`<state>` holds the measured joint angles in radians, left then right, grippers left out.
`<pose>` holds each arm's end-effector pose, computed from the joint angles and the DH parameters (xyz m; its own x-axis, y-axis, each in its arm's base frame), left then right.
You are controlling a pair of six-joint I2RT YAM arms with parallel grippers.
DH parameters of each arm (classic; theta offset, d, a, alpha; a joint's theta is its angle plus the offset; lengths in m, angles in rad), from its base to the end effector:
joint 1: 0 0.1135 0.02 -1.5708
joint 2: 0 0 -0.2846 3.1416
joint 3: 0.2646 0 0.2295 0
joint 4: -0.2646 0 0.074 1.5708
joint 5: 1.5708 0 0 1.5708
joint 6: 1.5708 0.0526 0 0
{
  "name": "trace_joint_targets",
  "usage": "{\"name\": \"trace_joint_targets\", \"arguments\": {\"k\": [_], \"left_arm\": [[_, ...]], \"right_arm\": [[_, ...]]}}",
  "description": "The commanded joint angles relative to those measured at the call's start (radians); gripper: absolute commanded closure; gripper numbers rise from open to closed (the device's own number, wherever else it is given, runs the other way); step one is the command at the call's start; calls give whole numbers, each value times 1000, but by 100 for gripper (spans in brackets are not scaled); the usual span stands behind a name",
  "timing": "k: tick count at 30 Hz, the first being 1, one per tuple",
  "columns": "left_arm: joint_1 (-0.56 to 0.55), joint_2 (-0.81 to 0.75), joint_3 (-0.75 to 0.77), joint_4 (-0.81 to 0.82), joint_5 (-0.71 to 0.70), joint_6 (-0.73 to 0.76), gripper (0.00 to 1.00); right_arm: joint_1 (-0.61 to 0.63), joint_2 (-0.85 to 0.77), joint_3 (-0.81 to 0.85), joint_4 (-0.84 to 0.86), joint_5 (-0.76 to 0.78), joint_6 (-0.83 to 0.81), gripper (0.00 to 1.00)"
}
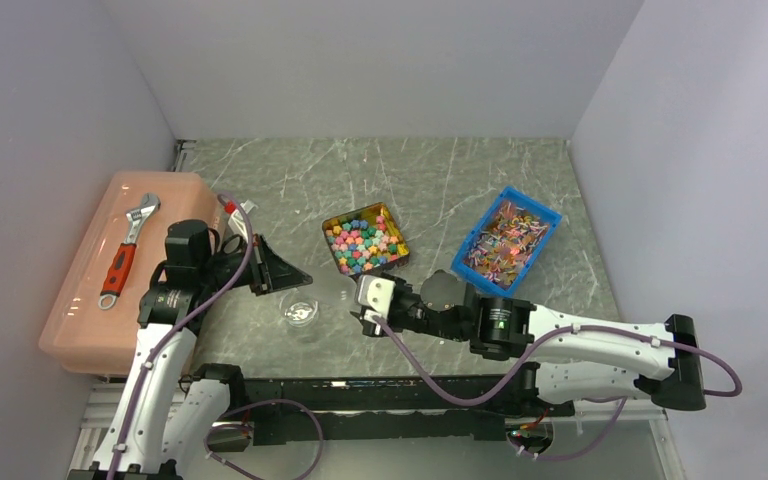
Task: Pack the candies
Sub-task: Pick up the spatula from the center of the board.
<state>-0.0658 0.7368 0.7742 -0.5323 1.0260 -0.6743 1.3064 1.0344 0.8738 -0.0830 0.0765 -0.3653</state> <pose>0.1142 -0.0526 0.3249 -0.8604 -0.2676 -0.4338 0.3174 0.3848 -0.8667 0.0628 0.2166 0.3515 0.2780 -0.3361 -0.8999 -0.9033 0.2271 -0.3639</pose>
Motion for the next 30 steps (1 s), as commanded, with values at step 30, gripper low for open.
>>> {"name": "trace_joint_targets", "arguments": {"k": [30], "left_arm": [[4,-5,70,21,47,-27,100]], "right_arm": [[93,31,30,-49,200,-39,62]]}}
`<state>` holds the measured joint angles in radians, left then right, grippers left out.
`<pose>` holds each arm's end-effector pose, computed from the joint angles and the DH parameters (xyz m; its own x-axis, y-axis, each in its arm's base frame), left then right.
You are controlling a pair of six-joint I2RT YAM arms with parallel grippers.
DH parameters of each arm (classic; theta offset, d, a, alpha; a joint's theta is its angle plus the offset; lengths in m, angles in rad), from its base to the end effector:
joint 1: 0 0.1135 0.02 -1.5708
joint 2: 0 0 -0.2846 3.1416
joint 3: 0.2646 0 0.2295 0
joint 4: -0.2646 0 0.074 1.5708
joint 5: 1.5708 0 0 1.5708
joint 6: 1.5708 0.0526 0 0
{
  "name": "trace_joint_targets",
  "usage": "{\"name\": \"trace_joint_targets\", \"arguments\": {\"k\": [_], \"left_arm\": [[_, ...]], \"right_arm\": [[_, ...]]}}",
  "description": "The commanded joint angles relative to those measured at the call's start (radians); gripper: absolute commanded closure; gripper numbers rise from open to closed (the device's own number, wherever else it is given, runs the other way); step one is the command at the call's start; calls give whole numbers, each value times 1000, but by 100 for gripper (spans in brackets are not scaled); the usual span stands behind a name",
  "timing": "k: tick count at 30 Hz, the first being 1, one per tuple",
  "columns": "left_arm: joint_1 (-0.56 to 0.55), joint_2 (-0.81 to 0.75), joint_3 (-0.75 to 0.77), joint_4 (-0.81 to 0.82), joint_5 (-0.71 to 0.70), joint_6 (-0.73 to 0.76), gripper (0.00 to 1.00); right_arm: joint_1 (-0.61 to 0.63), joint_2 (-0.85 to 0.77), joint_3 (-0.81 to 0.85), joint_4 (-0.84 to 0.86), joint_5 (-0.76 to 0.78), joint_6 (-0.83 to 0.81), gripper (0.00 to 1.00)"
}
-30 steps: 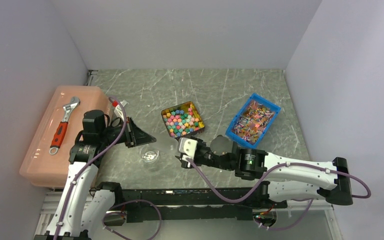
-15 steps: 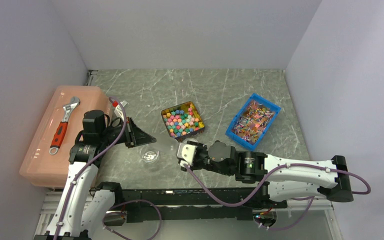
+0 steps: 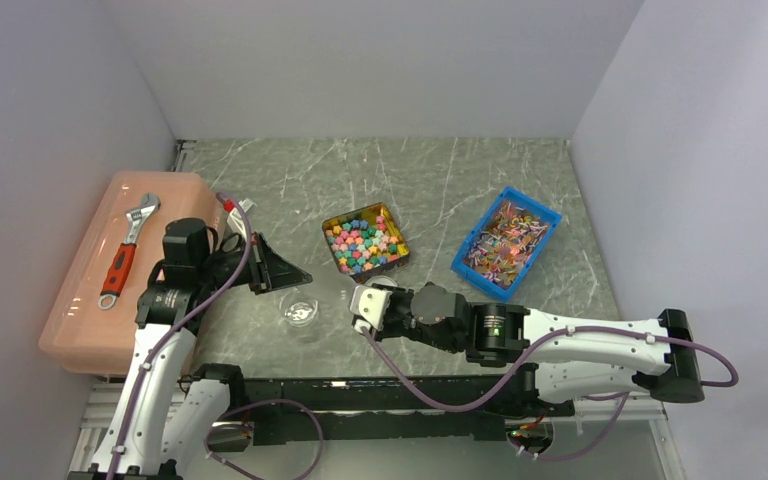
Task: Pack the candies
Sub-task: Pick up the spatula from the center of the board.
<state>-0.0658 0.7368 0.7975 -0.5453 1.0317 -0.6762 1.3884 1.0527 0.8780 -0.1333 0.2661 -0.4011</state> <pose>0.1128 -0.0527 0.3310 -0.8579 -0.2654 -0.4400 0.3264 0.3798 -0.8656 0.0547 0.2202 0.3435 0.3021 -0.4390 -0.8462 -0.8531 0.2716 -0.4454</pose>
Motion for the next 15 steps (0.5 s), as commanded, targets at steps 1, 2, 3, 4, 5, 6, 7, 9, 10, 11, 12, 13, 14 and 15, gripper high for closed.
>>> {"name": "trace_joint_targets", "arguments": {"k": [1,2,3,4,5,6,7,9,10,11,12,13,14,15], "left_arm": [[4,-7,46,34,43,-27,100],[4,-7,44,37,44,-29,100],[4,-8,42,40,47,-31,100],[4,-8,40,42,47,-32,100],[4,-9,38,43,49,-31,100],[4,-8,37,42,51,-32,100],[4,-8,36,43,52,-31,100],[4,-10,34,43,54,-32,100],[4,-8,33,44,56,-31,100],[4,-9,32,43,56,-31,100],[4,-8,32,45,59,-31,100],[4,-7,31,47,62,-30,100],[4,-7,30,46,63,-31,100],[4,-7,31,44,63,-29,100]], "right_arm": [[11,16,26,5,9,-6,63],[11,19,26,7,9,-7,63],[11,22,27,10,9,-9,64],[11,27,28,14,9,-12,65],[11,31,31,19,8,-12,65],[11,35,32,23,6,-15,66],[11,37,32,29,3,-18,66],[11,44,36,38,-1,-22,67],[11,48,39,40,-5,-22,67],[11,52,43,41,-9,-23,67],[11,57,47,42,-13,-24,67],[11,60,50,44,-18,-24,67],[11,63,51,45,-21,-26,67],[11,65,53,49,-26,-26,67]]}}
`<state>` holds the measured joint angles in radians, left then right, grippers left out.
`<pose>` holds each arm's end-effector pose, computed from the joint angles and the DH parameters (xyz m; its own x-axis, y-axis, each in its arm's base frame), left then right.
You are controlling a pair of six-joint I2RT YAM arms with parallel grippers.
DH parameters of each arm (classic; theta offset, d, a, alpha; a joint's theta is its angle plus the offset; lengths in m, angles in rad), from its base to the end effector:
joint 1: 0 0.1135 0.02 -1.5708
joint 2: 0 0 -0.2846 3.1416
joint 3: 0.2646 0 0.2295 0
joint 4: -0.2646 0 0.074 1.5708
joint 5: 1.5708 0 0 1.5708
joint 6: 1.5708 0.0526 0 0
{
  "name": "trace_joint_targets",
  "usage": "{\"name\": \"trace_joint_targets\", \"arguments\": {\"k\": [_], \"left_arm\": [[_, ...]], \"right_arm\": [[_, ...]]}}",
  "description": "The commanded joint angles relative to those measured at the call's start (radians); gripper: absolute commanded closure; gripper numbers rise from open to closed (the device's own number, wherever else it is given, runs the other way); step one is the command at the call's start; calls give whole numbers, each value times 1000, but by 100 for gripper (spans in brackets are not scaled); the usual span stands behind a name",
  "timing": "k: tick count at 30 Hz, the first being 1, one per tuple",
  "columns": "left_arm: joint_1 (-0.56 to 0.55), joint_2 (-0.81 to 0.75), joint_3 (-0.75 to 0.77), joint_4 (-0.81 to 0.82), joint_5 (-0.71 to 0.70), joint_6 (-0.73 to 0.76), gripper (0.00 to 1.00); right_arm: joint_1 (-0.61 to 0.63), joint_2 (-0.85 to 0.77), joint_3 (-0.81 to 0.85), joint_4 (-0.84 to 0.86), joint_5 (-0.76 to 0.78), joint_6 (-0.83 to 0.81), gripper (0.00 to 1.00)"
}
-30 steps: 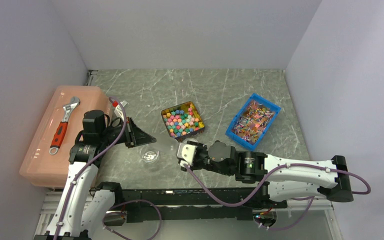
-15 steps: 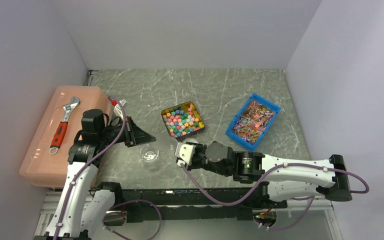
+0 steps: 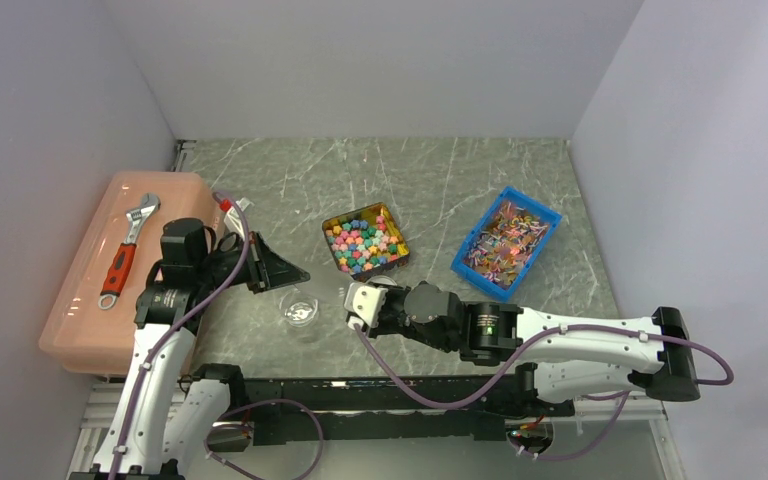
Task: Pack the candies
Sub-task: Pick up the spatula from the center of the board.
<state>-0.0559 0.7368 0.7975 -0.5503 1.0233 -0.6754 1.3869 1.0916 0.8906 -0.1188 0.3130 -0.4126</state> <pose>0.1135 -0.0513 0.3304 -0.8550 -0.2781 -0.4377 0.3163 0.3892 -0.8651 0.0590 0.2286 0.3416 0.3010 -0.4681 -0.8308 -0.8310 0.2987 -0.4693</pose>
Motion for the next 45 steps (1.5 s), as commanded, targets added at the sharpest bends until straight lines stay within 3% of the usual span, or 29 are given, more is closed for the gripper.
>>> {"name": "trace_joint_targets", "arguments": {"k": [1,7,12,15,18,27,33,43,45], "left_arm": [[-5,-7,29,49,71,-28,100],[-5,-5,26,46,76,-21,100],[-5,-2,23,45,84,-17,100],[-5,2,23,33,80,-4,100],[-5,5,22,30,75,1,98],[-5,26,40,-24,15,58,48],[-5,46,67,-58,-38,94,35],[-5,63,111,-168,-239,201,17],[-5,67,108,-170,-260,208,6]], "right_arm": [[12,28,42,35,-79,-16,67],[12,33,44,44,-129,-16,68],[12,33,48,53,-156,-17,82],[12,26,50,56,-165,-15,99],[12,12,44,56,-169,-7,100],[11,-8,54,-34,-123,54,100],[-14,-15,53,-80,-95,78,100],[-156,-28,79,-187,-102,98,100],[-195,-27,88,-208,-102,98,100]]}}
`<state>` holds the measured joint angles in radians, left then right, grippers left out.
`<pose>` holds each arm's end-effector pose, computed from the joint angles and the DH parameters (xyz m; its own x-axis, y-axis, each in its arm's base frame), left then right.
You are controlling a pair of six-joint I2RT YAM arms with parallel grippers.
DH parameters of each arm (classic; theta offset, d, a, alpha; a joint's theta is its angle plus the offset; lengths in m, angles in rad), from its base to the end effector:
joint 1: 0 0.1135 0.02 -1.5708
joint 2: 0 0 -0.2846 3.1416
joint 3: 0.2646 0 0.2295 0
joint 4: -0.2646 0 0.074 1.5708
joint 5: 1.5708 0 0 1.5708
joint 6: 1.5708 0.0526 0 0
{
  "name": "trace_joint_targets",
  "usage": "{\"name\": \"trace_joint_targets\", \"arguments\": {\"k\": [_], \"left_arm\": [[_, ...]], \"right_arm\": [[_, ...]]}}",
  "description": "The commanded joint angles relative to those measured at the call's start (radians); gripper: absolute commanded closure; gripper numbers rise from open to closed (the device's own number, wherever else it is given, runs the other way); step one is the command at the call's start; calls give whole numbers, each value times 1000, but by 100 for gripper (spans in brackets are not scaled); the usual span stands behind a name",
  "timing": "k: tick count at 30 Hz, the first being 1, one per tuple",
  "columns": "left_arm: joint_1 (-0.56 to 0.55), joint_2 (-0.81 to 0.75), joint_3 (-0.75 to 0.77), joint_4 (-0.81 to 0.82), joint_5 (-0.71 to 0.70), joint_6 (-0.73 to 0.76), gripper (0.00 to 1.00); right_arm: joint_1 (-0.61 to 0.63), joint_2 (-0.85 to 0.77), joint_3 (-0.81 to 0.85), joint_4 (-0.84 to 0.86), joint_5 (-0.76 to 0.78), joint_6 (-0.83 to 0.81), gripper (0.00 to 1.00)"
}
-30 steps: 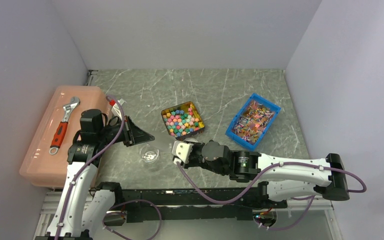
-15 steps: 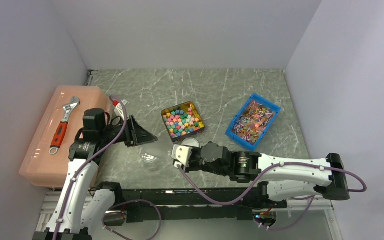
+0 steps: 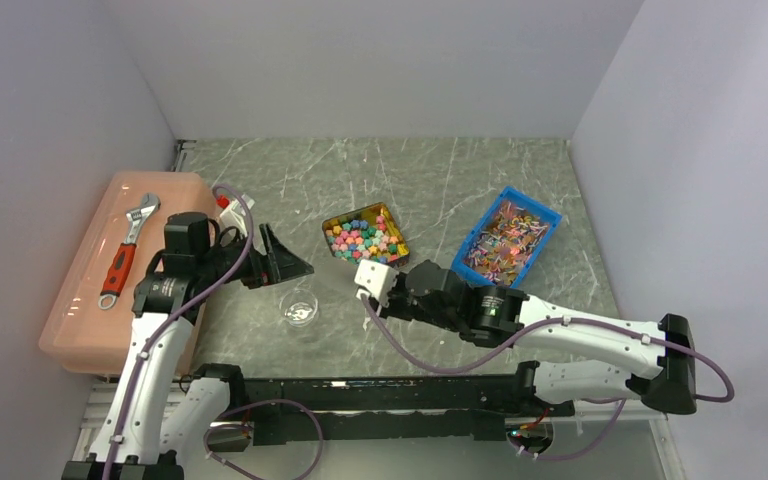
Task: Pack the candies
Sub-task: Pick up the spatula from the center of the board, then adjust the storage box at the center of the board.
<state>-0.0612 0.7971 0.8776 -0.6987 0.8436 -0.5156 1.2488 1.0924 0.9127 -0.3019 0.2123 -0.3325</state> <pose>0.1233 -0.0469 0.3316 -0.8229 -0.2780 -0.4955 0.2788 0.5624 -0.7785 0.0829 0.2135 0.3275 0.1448 -0.5741 -0.8059 -0.8685 0.3164 -0.3815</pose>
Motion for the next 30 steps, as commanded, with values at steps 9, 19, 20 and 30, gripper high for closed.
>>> {"name": "trace_joint_targets", "arguments": {"k": [9,19,20,30], "left_arm": [[0,53,41,-22,-171,84,1],[-1,142,87,5,-263,86,0],[0,153,93,11,-281,83,1],[-8,340,165,63,-331,55,15]], "right_arm": [[-207,67,153,-148,47,-7,100],[-295,222,295,-260,114,-106,100],[-301,229,303,-261,114,-121,100],[-341,328,409,-319,105,-208,100]]}}
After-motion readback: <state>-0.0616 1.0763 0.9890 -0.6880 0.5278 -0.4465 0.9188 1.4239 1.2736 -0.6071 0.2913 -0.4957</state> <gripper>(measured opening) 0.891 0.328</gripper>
